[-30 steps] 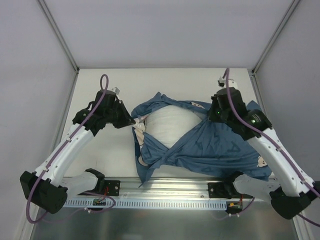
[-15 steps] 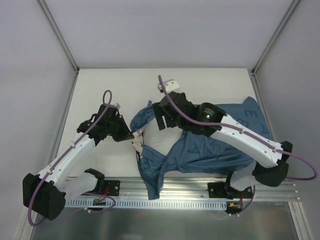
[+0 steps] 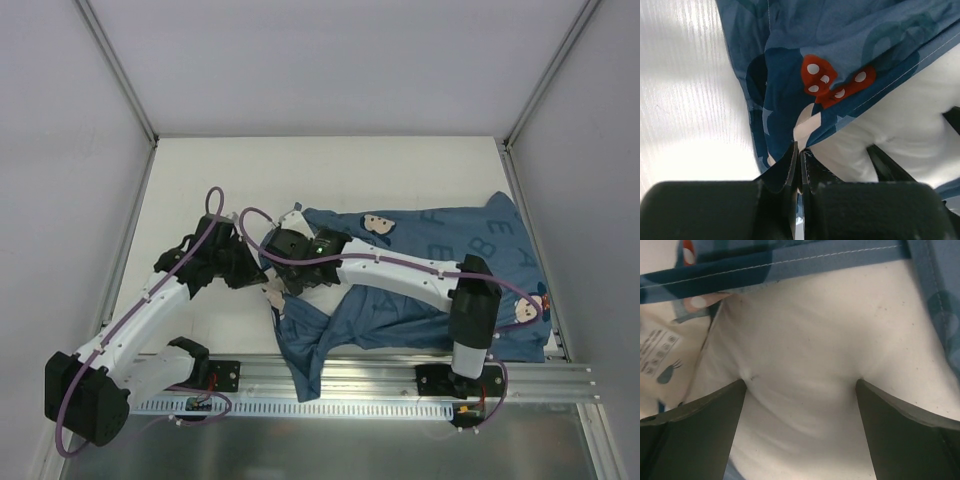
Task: Remove the pillowcase from the pillow
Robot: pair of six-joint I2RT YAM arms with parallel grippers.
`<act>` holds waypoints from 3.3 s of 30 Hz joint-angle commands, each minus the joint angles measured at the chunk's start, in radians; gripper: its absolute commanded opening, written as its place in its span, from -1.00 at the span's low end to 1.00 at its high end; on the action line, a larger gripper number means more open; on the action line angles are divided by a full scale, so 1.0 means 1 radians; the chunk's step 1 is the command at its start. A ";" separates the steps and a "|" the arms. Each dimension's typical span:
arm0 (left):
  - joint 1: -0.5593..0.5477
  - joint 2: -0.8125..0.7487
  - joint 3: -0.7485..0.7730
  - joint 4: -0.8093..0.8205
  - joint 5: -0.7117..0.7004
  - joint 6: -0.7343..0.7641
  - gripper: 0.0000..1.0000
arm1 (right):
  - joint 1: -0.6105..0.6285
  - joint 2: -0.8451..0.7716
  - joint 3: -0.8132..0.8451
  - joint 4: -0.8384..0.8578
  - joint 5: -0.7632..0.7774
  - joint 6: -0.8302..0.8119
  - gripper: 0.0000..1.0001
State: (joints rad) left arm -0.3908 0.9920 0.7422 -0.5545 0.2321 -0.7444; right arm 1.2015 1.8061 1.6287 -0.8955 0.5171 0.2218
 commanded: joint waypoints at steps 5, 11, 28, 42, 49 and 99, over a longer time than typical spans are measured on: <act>0.010 -0.053 -0.058 0.001 0.015 -0.010 -1.00 | -0.023 0.116 -0.033 -0.034 -0.008 0.090 -0.24; 0.010 -0.075 -0.092 0.004 0.033 -0.019 -1.00 | -0.065 -0.013 -0.023 0.000 -0.029 0.093 -0.99; -0.013 0.161 -0.054 0.126 0.050 0.037 -1.00 | -0.163 -0.461 -0.110 0.274 -0.183 0.140 -0.99; -0.071 -0.014 0.085 0.145 0.191 0.048 0.95 | -0.292 -0.519 -0.263 0.237 -0.126 0.151 -0.99; -0.304 -0.105 0.094 0.090 0.050 -0.157 0.97 | -0.293 -0.469 -0.216 0.245 -0.127 0.133 -0.99; -0.281 -0.064 -0.121 0.165 -0.236 -0.277 -0.79 | -0.350 -0.637 -0.340 0.218 -0.506 0.002 -0.99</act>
State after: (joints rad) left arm -0.7654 0.9100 0.5674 -0.3157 -0.0147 -1.1305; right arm 0.8112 1.2388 1.3430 -0.6781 0.0944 0.2741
